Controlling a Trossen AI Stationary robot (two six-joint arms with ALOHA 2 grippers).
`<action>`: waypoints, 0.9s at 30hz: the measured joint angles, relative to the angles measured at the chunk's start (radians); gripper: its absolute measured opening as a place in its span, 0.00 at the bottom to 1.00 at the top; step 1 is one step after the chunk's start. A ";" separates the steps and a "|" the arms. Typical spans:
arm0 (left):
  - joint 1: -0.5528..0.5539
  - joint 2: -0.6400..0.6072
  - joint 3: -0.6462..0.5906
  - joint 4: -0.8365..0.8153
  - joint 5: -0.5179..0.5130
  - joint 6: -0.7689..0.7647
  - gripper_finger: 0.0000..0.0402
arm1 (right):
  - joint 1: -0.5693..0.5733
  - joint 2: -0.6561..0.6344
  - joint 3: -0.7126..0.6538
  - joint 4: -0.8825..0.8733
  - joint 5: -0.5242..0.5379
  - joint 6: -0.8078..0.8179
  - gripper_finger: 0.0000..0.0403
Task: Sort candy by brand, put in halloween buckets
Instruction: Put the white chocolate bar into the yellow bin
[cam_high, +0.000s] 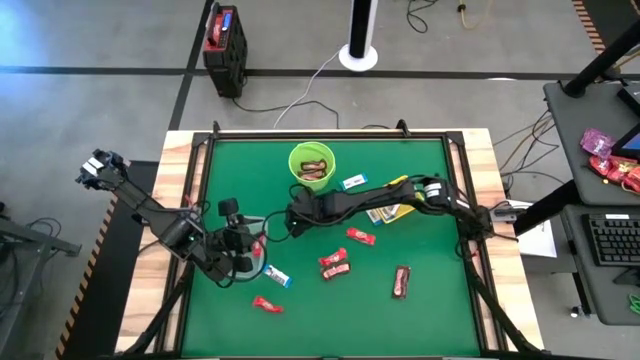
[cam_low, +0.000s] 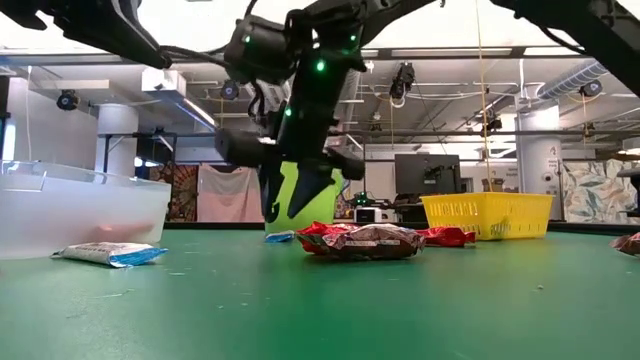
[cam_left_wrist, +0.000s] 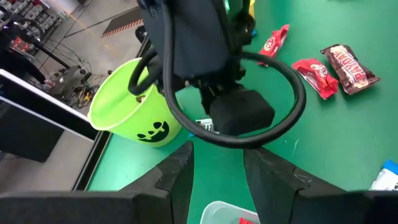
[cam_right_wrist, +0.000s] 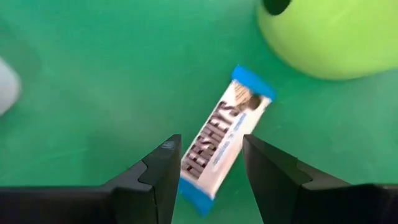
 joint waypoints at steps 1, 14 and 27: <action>0.000 0.000 0.000 0.000 0.000 0.000 0.31 | 0.001 0.005 0.000 0.000 0.024 -0.001 0.41; 0.000 0.001 0.000 0.002 0.014 -0.023 0.31 | 0.013 0.009 -0.049 0.063 0.100 -0.002 0.41; 0.001 0.001 -0.001 0.005 0.013 -0.028 0.31 | 0.017 0.009 -0.132 0.165 0.156 0.017 0.55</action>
